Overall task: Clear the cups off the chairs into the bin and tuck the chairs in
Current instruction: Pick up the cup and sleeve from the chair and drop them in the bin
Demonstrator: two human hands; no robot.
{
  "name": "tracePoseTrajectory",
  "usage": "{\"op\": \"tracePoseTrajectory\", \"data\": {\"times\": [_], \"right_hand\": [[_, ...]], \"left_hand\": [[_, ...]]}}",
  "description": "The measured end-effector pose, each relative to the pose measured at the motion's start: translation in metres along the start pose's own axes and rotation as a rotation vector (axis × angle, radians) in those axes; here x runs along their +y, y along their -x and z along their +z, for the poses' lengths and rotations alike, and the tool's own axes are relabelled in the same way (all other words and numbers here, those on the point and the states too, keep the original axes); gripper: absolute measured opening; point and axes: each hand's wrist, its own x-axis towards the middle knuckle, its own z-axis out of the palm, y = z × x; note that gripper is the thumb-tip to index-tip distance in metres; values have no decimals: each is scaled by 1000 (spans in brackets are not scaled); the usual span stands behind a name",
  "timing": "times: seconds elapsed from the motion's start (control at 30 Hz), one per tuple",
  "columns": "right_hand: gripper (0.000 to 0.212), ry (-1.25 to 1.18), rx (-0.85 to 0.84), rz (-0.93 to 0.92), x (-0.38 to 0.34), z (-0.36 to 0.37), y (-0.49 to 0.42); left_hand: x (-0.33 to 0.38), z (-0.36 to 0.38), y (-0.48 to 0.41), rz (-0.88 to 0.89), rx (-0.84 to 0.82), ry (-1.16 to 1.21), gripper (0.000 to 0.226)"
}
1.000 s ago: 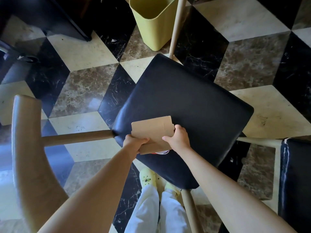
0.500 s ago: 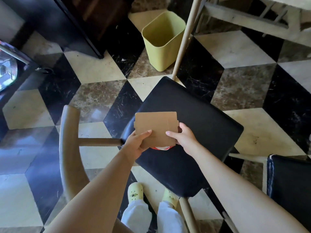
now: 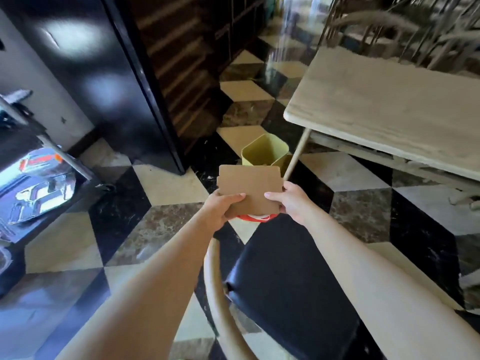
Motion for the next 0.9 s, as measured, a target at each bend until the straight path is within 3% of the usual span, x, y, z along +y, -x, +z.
{"op": "tracePoseTrajectory", "data": {"times": [0.27, 0.37, 0.6, 0.9], "right_hand": [[48, 40, 40, -85, -79, 128, 21], [57, 79, 28, -119, -98, 180, 27], [46, 132, -53, -111, -105, 255, 23], [52, 166, -7, -19, -81, 288, -55]], "left_hand": [[102, -115, 33, 102, -74, -52, 50], [127, -165, 49, 138, -97, -33, 49], [129, -242, 51, 75, -50, 26, 38], [126, -283, -39, -39, -54, -61, 49]]}}
